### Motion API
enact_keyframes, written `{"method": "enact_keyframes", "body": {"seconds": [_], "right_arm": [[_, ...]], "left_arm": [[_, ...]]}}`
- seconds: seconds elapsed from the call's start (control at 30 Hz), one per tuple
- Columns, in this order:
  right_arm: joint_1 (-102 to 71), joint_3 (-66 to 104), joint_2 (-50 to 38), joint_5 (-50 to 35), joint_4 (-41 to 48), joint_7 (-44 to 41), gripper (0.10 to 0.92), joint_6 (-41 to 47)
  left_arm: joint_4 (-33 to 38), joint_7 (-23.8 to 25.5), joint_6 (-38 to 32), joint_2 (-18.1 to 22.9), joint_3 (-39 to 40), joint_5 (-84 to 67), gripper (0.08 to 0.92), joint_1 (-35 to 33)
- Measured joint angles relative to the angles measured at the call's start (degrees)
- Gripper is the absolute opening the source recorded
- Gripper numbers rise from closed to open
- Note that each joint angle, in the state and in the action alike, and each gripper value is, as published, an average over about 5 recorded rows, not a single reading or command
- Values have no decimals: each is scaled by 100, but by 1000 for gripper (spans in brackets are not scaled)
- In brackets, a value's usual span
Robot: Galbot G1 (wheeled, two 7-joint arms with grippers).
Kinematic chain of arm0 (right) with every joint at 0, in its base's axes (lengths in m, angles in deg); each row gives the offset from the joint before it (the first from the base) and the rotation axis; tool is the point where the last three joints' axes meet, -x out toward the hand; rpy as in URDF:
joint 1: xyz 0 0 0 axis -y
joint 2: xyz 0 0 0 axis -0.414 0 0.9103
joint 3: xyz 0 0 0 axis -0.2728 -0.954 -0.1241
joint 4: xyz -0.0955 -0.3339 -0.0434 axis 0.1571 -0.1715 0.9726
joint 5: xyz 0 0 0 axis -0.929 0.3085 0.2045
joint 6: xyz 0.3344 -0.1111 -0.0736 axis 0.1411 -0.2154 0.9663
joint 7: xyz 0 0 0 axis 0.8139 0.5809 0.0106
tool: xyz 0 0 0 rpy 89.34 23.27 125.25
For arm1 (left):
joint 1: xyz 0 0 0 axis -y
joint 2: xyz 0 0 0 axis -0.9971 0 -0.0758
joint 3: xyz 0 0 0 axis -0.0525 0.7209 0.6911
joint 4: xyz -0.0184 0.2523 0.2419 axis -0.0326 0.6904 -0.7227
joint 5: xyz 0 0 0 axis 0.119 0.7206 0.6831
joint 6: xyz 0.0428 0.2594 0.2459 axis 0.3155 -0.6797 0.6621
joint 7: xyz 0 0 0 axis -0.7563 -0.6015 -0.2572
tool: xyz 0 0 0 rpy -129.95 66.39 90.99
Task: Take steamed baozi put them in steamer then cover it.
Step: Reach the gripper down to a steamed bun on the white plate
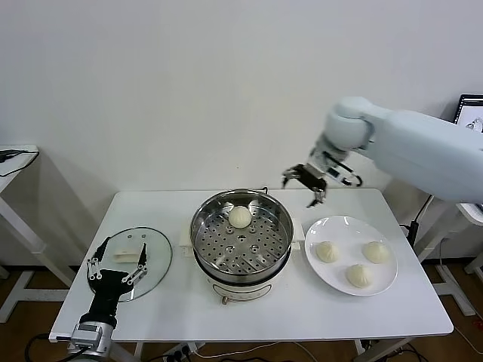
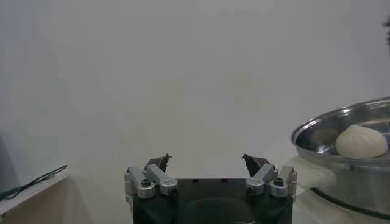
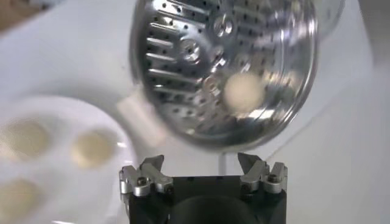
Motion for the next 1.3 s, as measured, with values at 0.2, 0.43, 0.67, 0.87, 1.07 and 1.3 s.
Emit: {"method": "enact_keyframes", "body": {"seconds": [0.2,0.43,0.67,0.87,1.07,1.3], "right_arm": [[-742,490,-412,-39,14,-11,823,849],[-1716,1153,-461,115,376,165,823,1393],[-2435,1630,-310,291,816,356,823,1639],[-2895,1961,-115,447,1144,536,823,1742],[-3247,2243,77,606,1393,642,823,1788],[-3491,2454,210,751,1569,694,823,1817]], "left_arm": [[4,-10,-20,2,73,32,823,1],[-6,-18,-45,27,133,75,823,-20],[-64,-21,-57,30,114,79,823,-18],[-125,-19,-58,17,132,88,823,13],[-176,-16,-60,14,130,98,823,26],[-187,-14,-61,20,133,100,823,28]]}}
